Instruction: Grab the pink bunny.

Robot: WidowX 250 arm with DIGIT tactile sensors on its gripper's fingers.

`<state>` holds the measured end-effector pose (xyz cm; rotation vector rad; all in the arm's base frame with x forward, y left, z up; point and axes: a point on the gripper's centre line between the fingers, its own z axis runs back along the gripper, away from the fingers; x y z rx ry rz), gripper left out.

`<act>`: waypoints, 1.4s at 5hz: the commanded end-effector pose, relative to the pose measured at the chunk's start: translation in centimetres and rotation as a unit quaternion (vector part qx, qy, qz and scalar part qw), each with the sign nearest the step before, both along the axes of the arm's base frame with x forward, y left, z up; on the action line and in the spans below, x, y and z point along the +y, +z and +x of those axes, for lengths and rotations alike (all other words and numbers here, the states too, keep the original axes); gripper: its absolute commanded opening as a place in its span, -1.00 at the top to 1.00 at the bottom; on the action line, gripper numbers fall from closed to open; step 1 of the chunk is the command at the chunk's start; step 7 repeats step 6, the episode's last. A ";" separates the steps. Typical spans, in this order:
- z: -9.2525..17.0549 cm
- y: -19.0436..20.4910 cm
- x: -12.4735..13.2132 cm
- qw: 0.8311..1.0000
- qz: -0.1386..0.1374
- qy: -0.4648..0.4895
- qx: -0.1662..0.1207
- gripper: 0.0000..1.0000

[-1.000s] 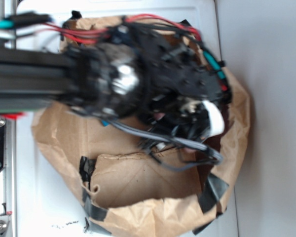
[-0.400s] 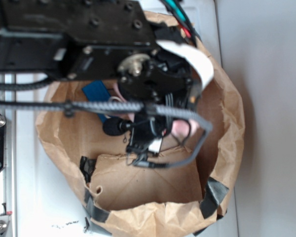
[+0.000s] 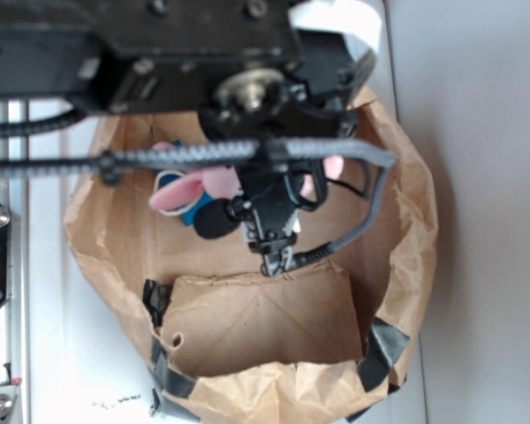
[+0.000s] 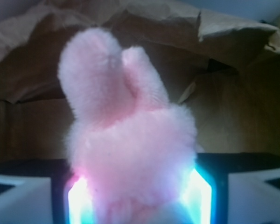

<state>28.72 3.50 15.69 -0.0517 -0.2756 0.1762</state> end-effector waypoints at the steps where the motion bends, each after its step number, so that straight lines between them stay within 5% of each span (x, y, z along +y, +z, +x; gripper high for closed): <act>1: -1.1 3.8 -1.7 1.000 0.006 0.003 -0.029 1.00; 7: -1.0 3.2 -3.0 0.998 0.038 -0.035 -0.031 1.00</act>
